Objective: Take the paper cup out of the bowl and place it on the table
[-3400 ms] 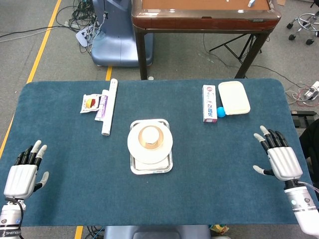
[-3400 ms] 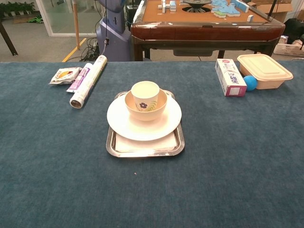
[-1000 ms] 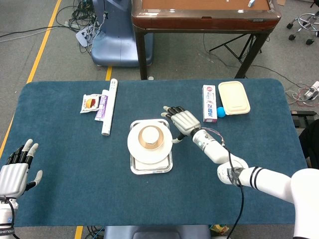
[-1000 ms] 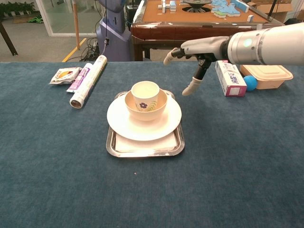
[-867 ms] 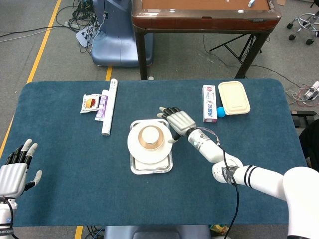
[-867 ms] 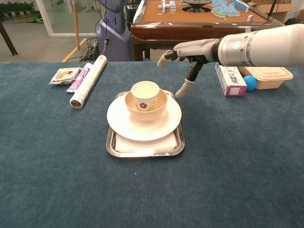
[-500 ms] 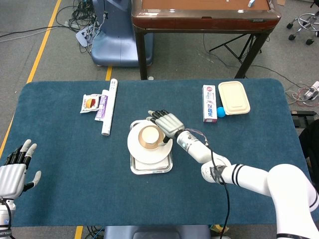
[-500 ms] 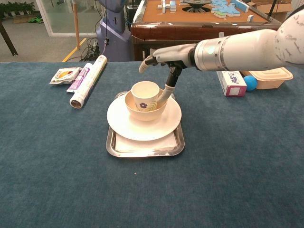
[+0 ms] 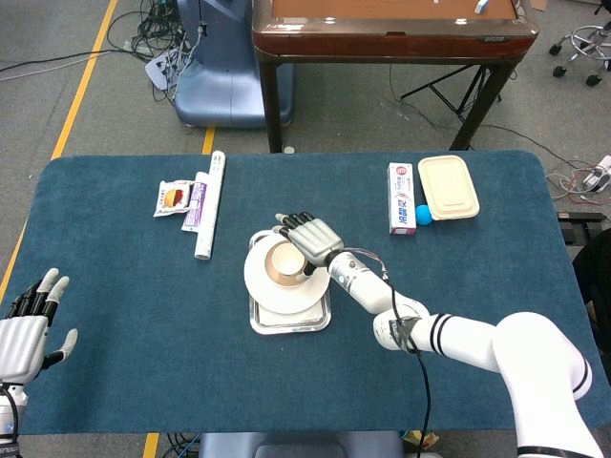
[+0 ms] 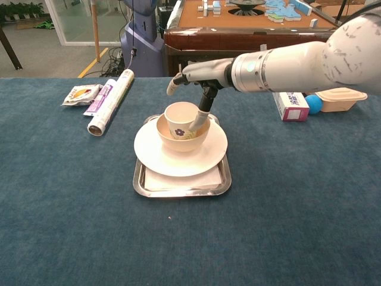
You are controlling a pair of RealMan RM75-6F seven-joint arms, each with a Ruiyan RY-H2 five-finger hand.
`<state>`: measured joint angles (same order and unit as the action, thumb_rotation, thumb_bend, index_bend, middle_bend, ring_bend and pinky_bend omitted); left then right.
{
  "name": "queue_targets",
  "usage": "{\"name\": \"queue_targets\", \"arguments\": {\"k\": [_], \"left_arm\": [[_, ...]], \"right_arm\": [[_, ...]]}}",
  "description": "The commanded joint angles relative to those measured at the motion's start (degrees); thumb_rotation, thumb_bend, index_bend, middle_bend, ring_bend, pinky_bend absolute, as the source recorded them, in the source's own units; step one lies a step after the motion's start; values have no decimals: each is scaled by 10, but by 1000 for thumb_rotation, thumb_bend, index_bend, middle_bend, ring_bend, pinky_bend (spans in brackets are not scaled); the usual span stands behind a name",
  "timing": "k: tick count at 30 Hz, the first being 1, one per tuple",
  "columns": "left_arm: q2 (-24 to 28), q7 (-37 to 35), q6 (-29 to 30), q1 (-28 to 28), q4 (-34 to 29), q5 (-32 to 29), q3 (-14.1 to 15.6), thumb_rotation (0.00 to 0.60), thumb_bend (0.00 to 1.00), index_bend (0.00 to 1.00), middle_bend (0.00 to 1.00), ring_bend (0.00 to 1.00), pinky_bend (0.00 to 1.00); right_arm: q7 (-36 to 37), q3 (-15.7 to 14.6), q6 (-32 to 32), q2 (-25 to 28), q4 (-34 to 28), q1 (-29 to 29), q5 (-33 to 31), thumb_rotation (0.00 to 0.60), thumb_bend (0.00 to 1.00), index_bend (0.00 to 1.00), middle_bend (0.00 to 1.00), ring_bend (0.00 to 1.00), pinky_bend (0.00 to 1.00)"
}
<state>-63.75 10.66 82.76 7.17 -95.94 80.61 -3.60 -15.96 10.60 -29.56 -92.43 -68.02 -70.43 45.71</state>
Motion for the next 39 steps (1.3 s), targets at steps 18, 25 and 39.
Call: {"name": "queue_targets", "arguments": {"k": [18,25,39], "left_arm": [[-3,-14,2,-1,10,11,3,600,353,0,0,0,103],[-3,-19,7,-3,13,17,4,600,353,0,0,0,103],[-3,-6,6,-3,7,15,3,600,353,0,0,0,103]], "right_arm": [[14,-7,-3,-23,29,-9,16,600,186,348,35,0,0],[14,-8,-6,-24,32,-9,21,600,206,383,48,0,0],[-6,-2,-33,17,-26,-12,9,600,207,383,49,0,0]]}}
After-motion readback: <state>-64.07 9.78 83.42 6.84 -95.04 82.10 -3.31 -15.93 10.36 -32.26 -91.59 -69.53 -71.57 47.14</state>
